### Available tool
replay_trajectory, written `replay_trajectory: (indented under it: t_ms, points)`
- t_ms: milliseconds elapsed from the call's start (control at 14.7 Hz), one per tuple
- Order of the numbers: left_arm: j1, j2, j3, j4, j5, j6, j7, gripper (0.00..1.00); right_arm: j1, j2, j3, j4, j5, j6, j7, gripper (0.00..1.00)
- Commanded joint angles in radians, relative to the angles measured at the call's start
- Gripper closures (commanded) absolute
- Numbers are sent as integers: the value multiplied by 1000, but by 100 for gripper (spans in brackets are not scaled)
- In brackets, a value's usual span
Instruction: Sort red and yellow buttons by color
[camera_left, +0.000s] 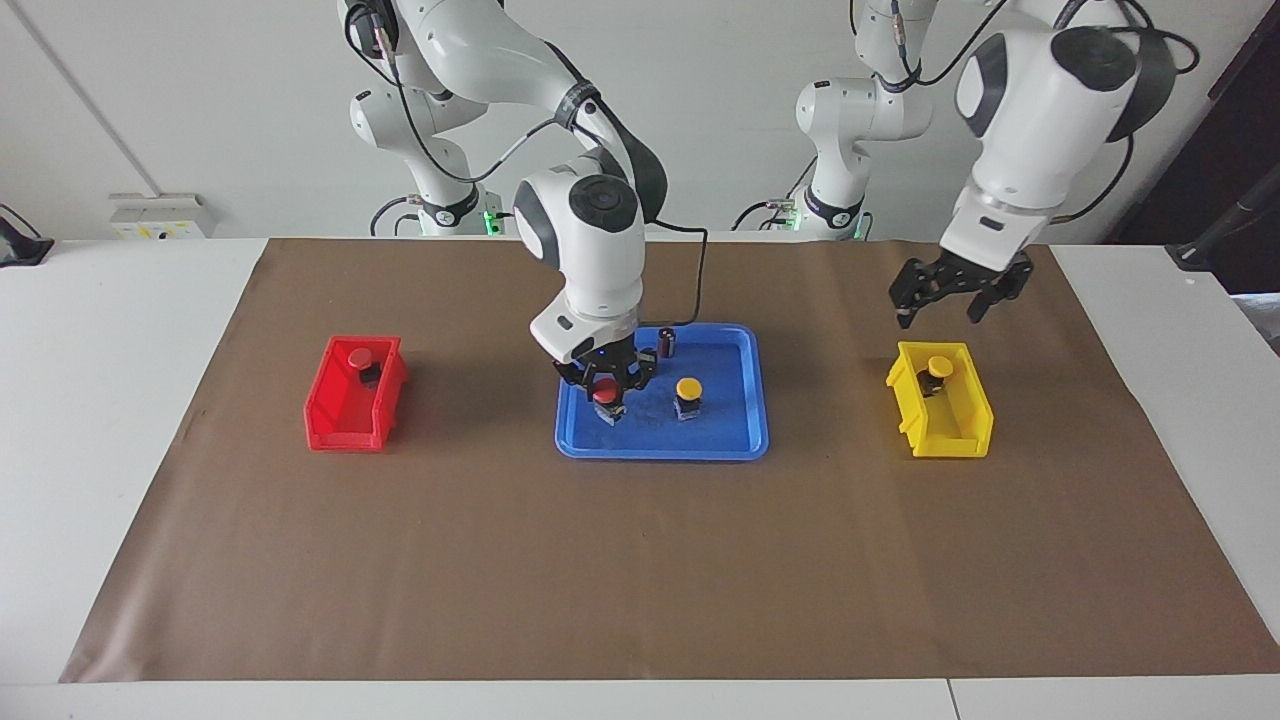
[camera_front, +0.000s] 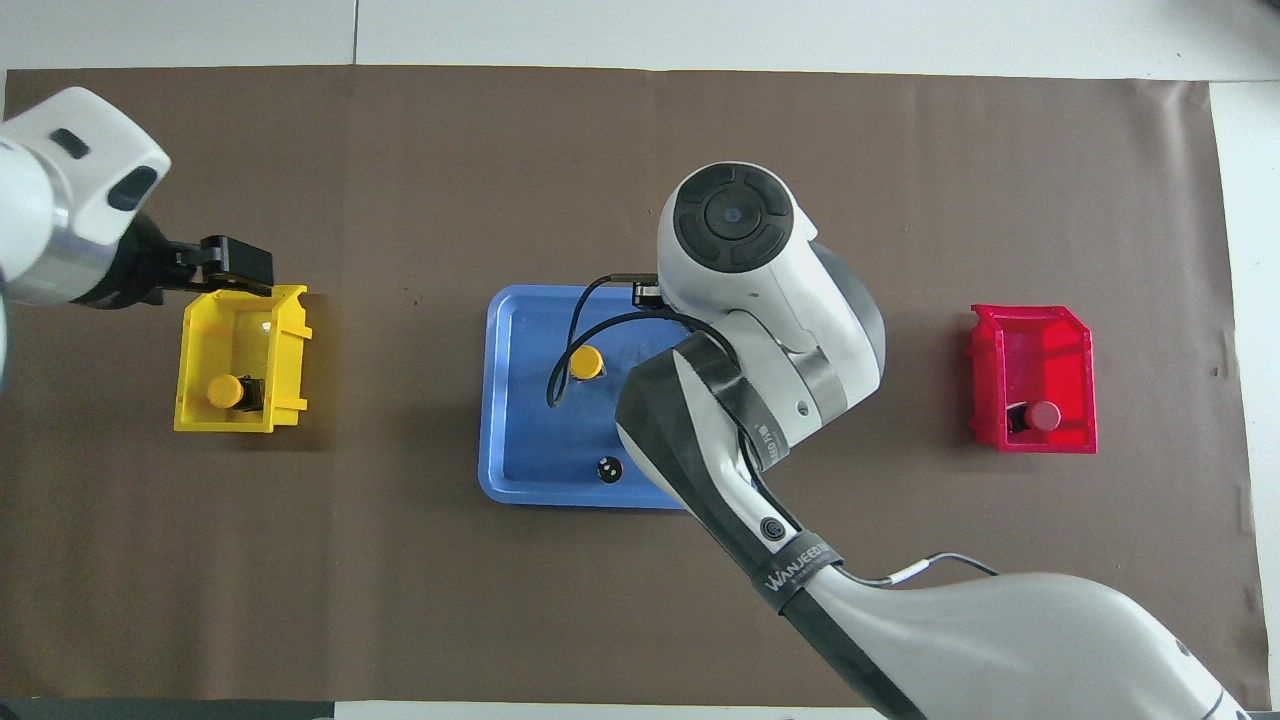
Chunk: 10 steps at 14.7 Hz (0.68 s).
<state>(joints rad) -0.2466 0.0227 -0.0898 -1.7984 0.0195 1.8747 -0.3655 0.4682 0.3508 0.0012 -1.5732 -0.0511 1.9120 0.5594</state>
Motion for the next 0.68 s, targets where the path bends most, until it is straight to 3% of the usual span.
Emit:
replay_trajectory:
  t_ms: [0,136,612]
  points:
    - [-156,118,16,-19,-18,144,-212,1,-139,-134,11,-75,-4,-124,-213,71]
    - [-215,189,15,-3,-32,210,-294,3,-253,-217,11,-167,-4,-134,-372,68]
    - [-341,278,15,-9,-105,291,-380,9,-488,-259,10,-284,-7,-36,-671,68]
